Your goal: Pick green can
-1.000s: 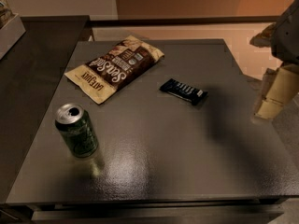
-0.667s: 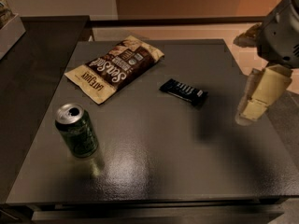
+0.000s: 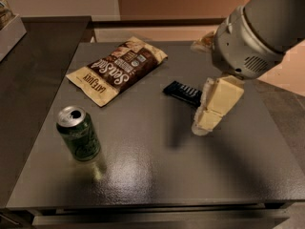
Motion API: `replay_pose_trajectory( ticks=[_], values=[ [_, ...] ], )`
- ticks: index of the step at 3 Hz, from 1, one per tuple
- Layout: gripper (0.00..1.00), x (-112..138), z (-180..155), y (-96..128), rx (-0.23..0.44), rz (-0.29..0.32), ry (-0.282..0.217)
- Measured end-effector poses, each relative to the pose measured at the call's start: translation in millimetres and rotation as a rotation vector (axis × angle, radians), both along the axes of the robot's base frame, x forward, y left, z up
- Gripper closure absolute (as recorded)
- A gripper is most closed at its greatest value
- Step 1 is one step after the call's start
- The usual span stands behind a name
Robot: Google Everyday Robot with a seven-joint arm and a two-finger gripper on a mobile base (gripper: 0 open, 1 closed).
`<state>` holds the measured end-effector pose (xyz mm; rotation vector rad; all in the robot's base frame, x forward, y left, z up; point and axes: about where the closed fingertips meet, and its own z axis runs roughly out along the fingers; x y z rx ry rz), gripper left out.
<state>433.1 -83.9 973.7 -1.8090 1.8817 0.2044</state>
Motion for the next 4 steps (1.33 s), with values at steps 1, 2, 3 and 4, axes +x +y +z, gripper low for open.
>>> replay_pose_trajectory(
  ticks=[1,2,3,4],
  values=[
    [0.00,-3.0,-9.6,38.7,0.049,0.055,0.005],
    [0.00,-10.4,-19.6,76.4,0.086,0.114,0.020],
    [0.00,-19.9,-26.8,110.8,0.115,0.177,0.039],
    [0.00,-28.7,-34.0,142.3,0.133,0.232,0.057]
  ],
)
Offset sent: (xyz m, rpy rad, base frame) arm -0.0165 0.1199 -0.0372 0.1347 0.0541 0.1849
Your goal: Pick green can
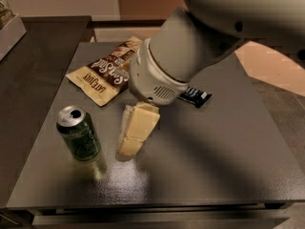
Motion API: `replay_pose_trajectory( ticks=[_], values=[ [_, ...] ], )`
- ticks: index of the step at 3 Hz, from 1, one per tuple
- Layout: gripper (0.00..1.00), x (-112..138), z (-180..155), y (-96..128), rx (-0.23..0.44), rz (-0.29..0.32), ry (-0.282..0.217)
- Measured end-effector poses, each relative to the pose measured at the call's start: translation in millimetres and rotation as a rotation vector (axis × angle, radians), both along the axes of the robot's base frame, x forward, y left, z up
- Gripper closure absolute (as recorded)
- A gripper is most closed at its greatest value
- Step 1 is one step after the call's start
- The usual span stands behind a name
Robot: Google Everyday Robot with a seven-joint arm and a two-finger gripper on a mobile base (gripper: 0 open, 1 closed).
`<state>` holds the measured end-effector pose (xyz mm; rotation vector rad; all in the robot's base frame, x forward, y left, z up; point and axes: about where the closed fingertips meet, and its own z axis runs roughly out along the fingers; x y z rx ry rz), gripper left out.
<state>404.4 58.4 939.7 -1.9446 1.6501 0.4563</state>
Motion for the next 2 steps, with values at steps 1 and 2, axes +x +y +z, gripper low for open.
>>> replay_pose_trajectory(
  ticks=[1,2],
  values=[
    [0.00,-5.8,-7.0,28.3,0.003,0.045,0.012],
    [0.00,-7.7,-18.1,50.3,-0.005,0.077,0.031]
  ],
)
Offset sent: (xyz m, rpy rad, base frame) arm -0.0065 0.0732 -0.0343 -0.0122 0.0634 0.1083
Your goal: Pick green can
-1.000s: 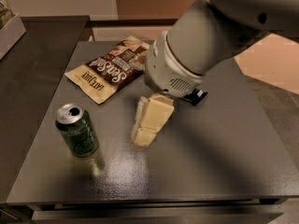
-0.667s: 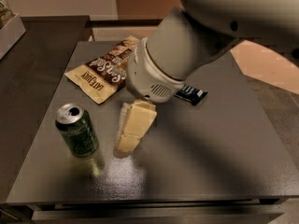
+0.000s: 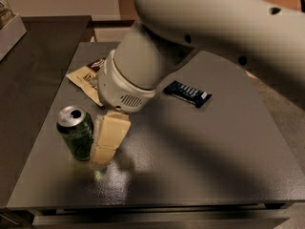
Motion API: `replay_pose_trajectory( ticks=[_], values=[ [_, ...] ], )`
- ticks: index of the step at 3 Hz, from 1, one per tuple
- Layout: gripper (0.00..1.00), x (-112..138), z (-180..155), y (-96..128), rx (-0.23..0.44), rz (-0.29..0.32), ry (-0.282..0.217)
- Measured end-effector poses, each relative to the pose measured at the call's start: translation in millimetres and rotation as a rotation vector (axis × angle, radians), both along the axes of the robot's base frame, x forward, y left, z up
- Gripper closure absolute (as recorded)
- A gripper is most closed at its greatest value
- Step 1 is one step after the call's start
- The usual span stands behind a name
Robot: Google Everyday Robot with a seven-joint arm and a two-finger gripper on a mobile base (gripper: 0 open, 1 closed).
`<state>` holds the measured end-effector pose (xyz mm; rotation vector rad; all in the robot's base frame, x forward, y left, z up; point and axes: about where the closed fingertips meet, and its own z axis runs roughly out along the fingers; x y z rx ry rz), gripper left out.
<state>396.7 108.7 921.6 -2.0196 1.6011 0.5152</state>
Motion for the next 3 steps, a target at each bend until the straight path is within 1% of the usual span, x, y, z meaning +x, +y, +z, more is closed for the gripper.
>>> replay_pose_trajectory(
  ticks=[1,3],
  values=[
    [0.00,1.8,-8.9,12.6,-0.007,0.017,0.014],
    [0.00,5.1,-17.2,29.3,-0.001,0.025,0.037]
  ],
)
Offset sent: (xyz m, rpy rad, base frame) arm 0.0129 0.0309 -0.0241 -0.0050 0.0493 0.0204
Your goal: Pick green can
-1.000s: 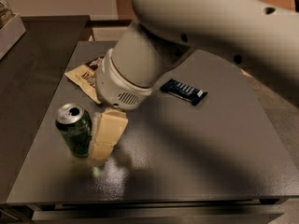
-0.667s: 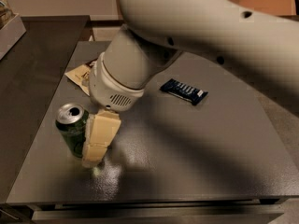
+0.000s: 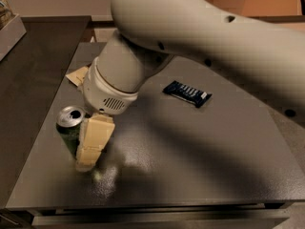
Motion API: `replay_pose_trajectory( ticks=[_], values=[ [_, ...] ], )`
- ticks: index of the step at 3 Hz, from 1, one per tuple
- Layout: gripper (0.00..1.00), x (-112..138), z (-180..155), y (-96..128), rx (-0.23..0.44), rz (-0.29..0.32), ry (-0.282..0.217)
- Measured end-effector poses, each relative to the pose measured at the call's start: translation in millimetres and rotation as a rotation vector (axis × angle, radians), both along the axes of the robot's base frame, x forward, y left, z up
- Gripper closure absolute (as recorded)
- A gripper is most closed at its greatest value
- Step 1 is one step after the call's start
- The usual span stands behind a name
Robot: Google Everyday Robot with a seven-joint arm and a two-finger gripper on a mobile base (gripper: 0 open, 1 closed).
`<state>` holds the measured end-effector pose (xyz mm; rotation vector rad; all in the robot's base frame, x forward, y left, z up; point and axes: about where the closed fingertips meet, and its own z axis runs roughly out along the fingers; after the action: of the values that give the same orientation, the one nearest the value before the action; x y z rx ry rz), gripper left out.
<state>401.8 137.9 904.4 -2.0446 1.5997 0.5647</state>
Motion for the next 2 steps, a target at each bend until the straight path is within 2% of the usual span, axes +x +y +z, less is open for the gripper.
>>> replay_pose_trajectory(
  ticks=[1,2],
  values=[
    [0.18,1.5,-2.1,3.3,0.005,-0.003,0.013],
    [0.41,2.9,-2.8,5.0,0.011,-0.008,0.021]
  ],
)
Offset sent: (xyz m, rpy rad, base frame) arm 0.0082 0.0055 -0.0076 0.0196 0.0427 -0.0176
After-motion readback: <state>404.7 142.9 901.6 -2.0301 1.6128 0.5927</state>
